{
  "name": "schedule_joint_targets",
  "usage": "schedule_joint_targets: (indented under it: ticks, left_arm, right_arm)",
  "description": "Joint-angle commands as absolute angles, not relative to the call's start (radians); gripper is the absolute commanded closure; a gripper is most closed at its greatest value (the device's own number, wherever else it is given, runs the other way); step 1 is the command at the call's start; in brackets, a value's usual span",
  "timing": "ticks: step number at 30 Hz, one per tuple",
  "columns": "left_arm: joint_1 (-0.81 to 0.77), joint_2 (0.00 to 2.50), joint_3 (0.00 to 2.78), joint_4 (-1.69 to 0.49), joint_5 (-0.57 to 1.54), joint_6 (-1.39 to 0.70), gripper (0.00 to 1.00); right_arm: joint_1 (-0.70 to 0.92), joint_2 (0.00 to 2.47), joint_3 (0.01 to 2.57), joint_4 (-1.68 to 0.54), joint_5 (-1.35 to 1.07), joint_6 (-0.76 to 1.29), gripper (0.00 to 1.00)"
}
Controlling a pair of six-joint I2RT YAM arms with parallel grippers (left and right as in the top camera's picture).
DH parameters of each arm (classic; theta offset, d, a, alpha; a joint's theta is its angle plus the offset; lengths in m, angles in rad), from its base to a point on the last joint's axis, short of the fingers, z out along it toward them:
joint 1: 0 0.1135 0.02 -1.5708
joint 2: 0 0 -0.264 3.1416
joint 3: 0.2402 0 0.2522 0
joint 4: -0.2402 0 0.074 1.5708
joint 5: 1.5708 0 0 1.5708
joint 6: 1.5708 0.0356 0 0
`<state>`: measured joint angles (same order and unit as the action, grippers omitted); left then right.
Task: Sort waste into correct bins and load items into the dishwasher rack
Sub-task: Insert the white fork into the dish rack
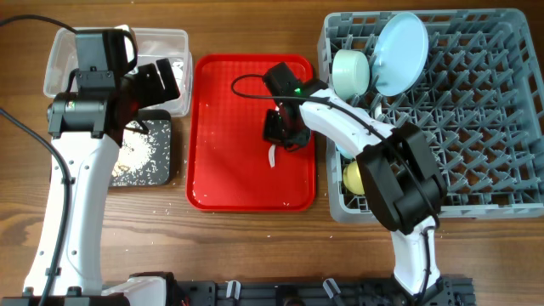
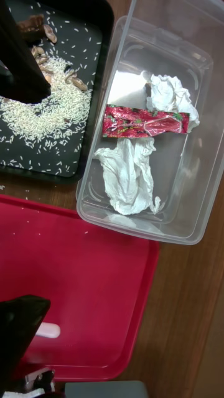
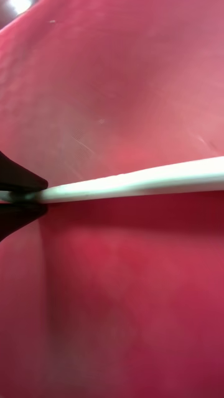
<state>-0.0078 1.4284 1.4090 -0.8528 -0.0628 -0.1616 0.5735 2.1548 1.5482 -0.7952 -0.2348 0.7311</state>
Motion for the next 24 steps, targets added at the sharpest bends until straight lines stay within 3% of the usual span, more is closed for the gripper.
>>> schedule_joint_targets:
  ticks: [1,6,10,13,17,18,19,20,24]
  left_arm:
    - [-0.002,1.43,1.417,-0.85,-0.073,-0.149,0.0]
    - [-0.002,1.43,1.417,-0.85,-0.073,-0.149,0.0]
    - [-0.002,1.43,1.417,-0.85,-0.073,-0.149,0.0]
    - [-0.002,1.43,1.417,-0.85,-0.073,-0.149,0.0]
    - [-0.002,1.43,1.417,-0.85,-0.073,-0.149,0.0]
    - [-0.002,1.43,1.417,-0.85,-0.073,-0.149,0.0]
    - [-0.002,1.43,1.417,-0.85,-0.073,-0.149,0.0]
    - [-0.002,1.43,1.417,-0.85,-0.073,-0.149,0.0]
    - [-0.002,1.43,1.417,-0.85,-0.073,-0.149,0.0]
  right_arm:
    - [0.575,2.154,1.58,-0.822,-0.283,0.529,0.96]
    - [0.484,1.908,1.681,-0.945,-0.2,0.388,0.96]
    - [0.315,1.673,1.68,-1.116,0.057,0.282,0.96]
    - [0.226,1.654,1.671,-1.209,0.229,0.221,0.96]
    - [0.139,1.674,1.547,-1.148,0.265,0.153,0.96]
    - [0.125,1.684,1.512,-1.123,0.269,0.14,0.92]
    - [0.114,1.694,1.478,-1.103,0.27,0.121,0.67]
    - [0.108,1.702,1.459,-1.1,0.273,0.123,0.59]
    - [0.103,1.698,1.456,-1.1,0.265,0.15,0.55]
